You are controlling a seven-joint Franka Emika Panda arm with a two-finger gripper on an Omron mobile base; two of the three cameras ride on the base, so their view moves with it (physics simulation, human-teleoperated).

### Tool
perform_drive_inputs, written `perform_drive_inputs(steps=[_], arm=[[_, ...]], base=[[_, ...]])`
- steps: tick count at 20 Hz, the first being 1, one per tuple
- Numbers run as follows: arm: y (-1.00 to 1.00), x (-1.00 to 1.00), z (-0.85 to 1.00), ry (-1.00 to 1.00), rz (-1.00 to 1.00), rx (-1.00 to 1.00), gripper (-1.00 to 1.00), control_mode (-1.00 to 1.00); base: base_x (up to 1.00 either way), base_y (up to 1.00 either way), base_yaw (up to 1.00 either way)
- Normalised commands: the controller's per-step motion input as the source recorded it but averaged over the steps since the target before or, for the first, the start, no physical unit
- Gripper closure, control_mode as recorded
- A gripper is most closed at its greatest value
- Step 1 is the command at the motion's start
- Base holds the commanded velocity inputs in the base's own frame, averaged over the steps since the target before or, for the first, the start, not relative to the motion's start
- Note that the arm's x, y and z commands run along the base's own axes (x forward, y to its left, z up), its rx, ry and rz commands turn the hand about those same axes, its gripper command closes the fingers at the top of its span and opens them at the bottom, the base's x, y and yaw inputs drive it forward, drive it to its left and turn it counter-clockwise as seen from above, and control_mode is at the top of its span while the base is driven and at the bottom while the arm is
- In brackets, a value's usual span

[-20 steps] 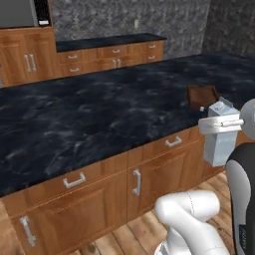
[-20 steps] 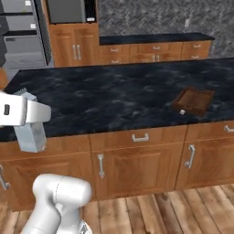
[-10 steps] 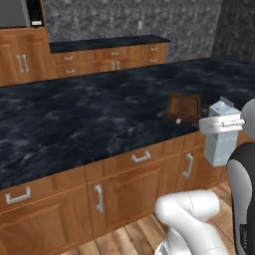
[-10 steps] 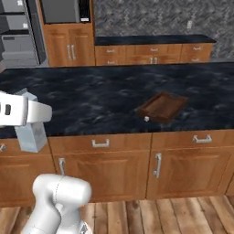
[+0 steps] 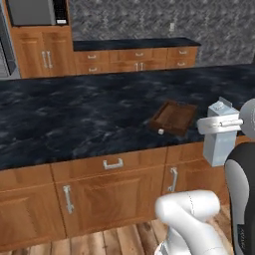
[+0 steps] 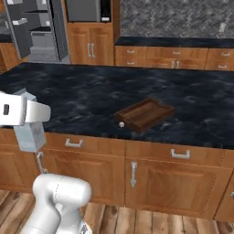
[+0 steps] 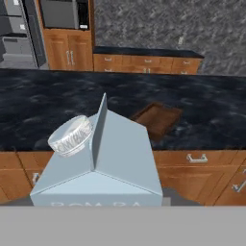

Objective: Take out the milk from the fridge and place it on the tray on the counter. Then take the sugar cube near the tray and place it in the tray.

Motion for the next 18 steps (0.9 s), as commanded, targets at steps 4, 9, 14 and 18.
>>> perform_drive_inputs(steps=[4,9,14,18], arm=[[0.00,0.00,0.00,0.00,0.00,0.00,1.00,1.00],[0.00,0.00,0.00,0.00,0.00,0.00,1.00,1.00],[0.00,0.00,0.00,0.00,0.00,0.00,1.00,1.00],[0.00,0.00,0.00,0.00,0.00,0.00,1.00,1.00]], base=[[0.28,-1.00,0.31],[0.65,-0.87,0.13],[0.99,-0.35,0.09],[0.77,0.02,0.00]])
